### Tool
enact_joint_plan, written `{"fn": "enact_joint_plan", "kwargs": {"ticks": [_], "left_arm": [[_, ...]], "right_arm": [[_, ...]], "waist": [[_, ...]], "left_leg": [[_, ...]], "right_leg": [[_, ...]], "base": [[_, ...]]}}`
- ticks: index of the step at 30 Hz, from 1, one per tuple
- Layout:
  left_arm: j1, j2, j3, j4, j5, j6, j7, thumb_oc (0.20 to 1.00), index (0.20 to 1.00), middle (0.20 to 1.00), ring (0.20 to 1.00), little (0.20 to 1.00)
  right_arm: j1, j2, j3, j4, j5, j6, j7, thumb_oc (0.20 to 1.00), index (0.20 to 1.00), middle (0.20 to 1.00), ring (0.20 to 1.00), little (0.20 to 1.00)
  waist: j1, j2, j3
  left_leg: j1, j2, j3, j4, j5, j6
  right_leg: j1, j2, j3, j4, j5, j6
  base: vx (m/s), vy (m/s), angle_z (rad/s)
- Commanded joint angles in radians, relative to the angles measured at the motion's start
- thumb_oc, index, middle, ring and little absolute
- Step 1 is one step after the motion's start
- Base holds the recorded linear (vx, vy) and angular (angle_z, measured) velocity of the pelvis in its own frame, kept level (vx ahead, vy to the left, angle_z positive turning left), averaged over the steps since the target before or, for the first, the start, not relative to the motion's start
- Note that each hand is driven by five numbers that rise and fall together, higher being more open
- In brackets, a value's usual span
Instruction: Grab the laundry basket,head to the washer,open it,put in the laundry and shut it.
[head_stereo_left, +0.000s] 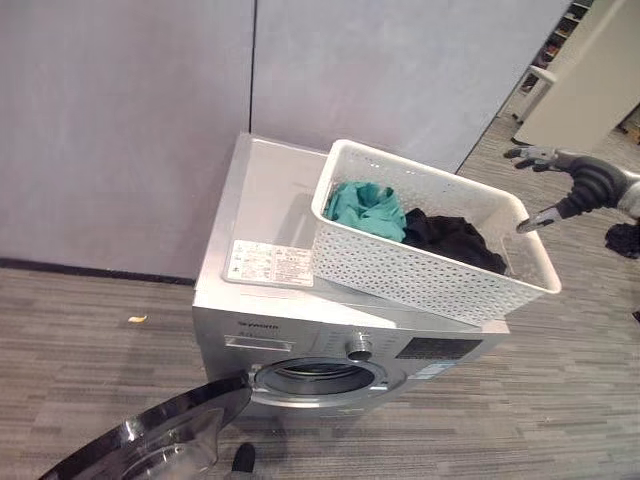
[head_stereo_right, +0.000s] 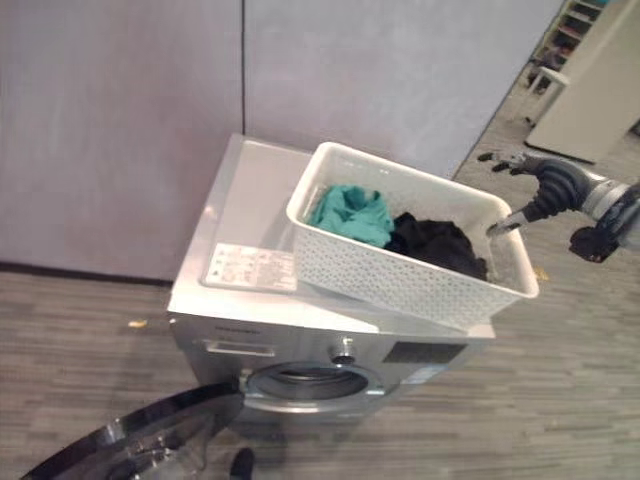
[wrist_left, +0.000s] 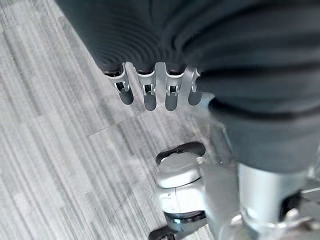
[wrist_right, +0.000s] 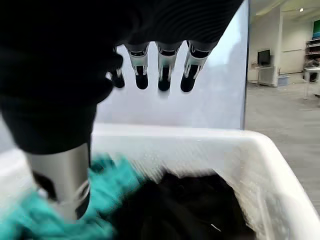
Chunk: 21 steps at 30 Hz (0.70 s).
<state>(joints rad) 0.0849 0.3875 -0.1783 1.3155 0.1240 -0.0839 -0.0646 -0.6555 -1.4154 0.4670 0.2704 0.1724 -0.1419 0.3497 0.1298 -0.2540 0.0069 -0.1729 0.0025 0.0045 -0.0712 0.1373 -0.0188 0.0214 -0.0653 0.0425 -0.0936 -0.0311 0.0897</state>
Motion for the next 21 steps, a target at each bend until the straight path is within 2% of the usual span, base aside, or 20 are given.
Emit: {"fn": "enact_joint_plan", "kwargs": {"ticks": [1,4,8,11,16,21], "left_arm": [[-0.015,-0.044,-0.074,0.044,0.001,-0.009,-0.029,1.000,1.000,1.000,1.000,1.000],[-0.037,-0.033,-0.081,0.044,-0.007,-0.007,-0.017,1.000,1.000,1.000,1.000,1.000],[-0.062,-0.023,-0.074,0.038,-0.017,-0.009,0.008,1.000,1.000,1.000,1.000,1.000],[-0.083,-0.021,-0.078,0.031,-0.018,-0.010,0.020,1.000,1.000,1.000,1.000,1.000],[-0.113,-0.023,-0.106,0.018,-0.016,-0.014,0.027,1.000,1.000,1.000,1.000,1.000],[-0.127,-0.019,-0.117,0.017,-0.009,-0.015,0.029,1.000,1.000,1.000,1.000,1.000]], "right_arm": [[-0.151,-0.031,0.009,0.050,-0.029,0.009,-0.045,1.000,1.000,1.000,1.000,1.000],[-0.219,0.016,0.069,0.090,-0.081,0.008,-0.084,1.000,1.000,1.000,1.000,1.000],[-0.217,0.081,0.038,0.100,-0.182,-0.001,-0.162,1.000,1.000,1.000,1.000,1.000],[-0.161,0.137,-0.029,0.088,-0.207,-0.005,-0.198,1.000,1.000,1.000,1.000,1.000],[-0.105,0.199,-0.086,0.101,-0.215,-0.008,-0.225,1.000,1.000,1.000,1.000,1.000],[-0.093,0.243,-0.085,0.099,-0.220,0.000,-0.213,1.000,1.000,1.000,1.000,1.000]], "waist": [[0.040,0.028,0.048],[0.056,0.013,0.078],[0.073,0.001,0.092],[0.085,-0.008,0.097],[0.107,-0.015,0.100],[0.121,-0.023,0.102]], "left_leg": [[0.002,0.060,-0.053,0.007,-0.048,-0.013],[-0.028,0.057,-0.080,0.012,-0.040,-0.012],[-0.060,0.045,-0.105,0.017,-0.036,-0.008],[-0.081,0.034,-0.119,0.024,-0.038,-0.006],[-0.111,0.020,-0.142,0.029,-0.036,-0.012],[-0.127,0.009,-0.156,0.033,-0.034,-0.019]], "right_leg": [[0.035,-0.024,-0.079,0.049,0.034,0.067],[0.025,-0.022,-0.096,0.054,0.036,0.064],[0.015,-0.023,-0.114,0.054,0.037,0.062],[0.012,-0.026,-0.144,0.051,0.035,0.062],[0.008,-0.031,-0.186,0.048,0.045,0.064],[0.011,-0.032,-0.218,0.048,0.054,0.066]], "base": [[0.01,-0.040,0.06],[0.01,-0.037,0.14],[0.03,-0.008,0.22],[0.05,-0.010,0.20],[0.05,-0.002,0.31],[0.04,0.001,0.23]]}}
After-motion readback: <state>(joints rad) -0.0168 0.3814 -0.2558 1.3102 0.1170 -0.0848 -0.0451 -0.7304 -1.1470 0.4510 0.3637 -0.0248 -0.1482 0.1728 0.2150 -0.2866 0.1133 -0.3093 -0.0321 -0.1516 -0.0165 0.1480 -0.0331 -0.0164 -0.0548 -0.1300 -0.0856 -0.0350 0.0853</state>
